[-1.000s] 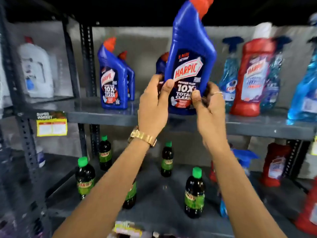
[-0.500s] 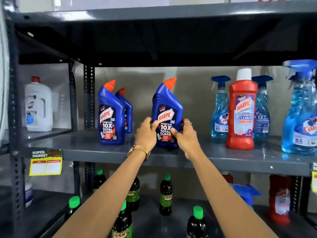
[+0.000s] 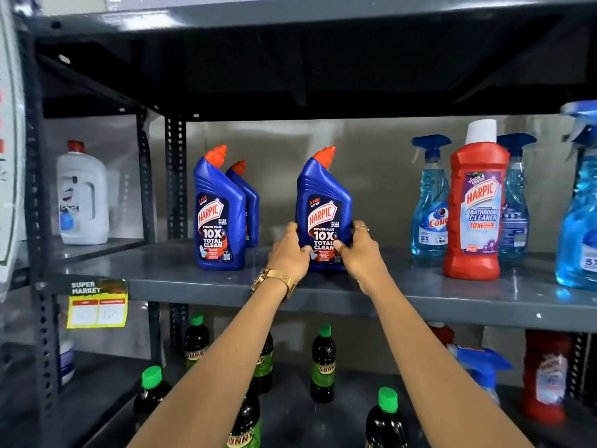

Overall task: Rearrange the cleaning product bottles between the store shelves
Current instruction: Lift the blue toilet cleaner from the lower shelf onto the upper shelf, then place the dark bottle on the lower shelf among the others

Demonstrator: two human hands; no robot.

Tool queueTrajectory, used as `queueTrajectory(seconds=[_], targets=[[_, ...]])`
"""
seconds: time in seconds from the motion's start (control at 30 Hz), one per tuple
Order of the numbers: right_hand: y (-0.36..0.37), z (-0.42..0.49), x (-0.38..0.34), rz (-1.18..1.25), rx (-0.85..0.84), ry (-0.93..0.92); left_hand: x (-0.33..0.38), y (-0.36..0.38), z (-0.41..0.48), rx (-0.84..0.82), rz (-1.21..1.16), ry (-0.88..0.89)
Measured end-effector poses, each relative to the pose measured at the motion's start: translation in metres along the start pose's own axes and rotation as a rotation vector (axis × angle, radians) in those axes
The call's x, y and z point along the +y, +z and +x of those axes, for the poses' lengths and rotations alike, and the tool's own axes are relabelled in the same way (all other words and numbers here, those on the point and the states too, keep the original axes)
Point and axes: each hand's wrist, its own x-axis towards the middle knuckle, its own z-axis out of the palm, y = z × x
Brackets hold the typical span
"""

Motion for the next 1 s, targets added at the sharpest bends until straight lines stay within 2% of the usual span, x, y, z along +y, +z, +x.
queueTrajectory(seconds=[0.43,0.57,0.7,0.8,0.9,1.0], targets=[[-0.004,-0.004,0.004,0.090,-0.032,0.013,0.000,-0.004,-0.006,0.036,-0.079,-0.010],[-0.008,-0.032,0.010,-0.147,-0.073,0.006,-0.004,0.003,-0.029,0.066,-0.085,-0.036],[-0.016,-0.050,-0.003,-0.264,0.020,-0.118,0.003,0.006,-0.039,0.309,-0.016,0.165],[-0.020,-0.077,0.001,-0.158,0.176,-0.269,0.001,0.019,-0.062,0.472,-0.045,0.392],[-0.018,-0.121,0.029,0.007,0.305,-0.435,-0.022,0.049,-0.105,0.518,-0.164,0.562],[-0.009,-0.158,0.075,0.067,0.358,-0.441,-0.057,0.085,-0.143,0.512,-0.184,0.631]])
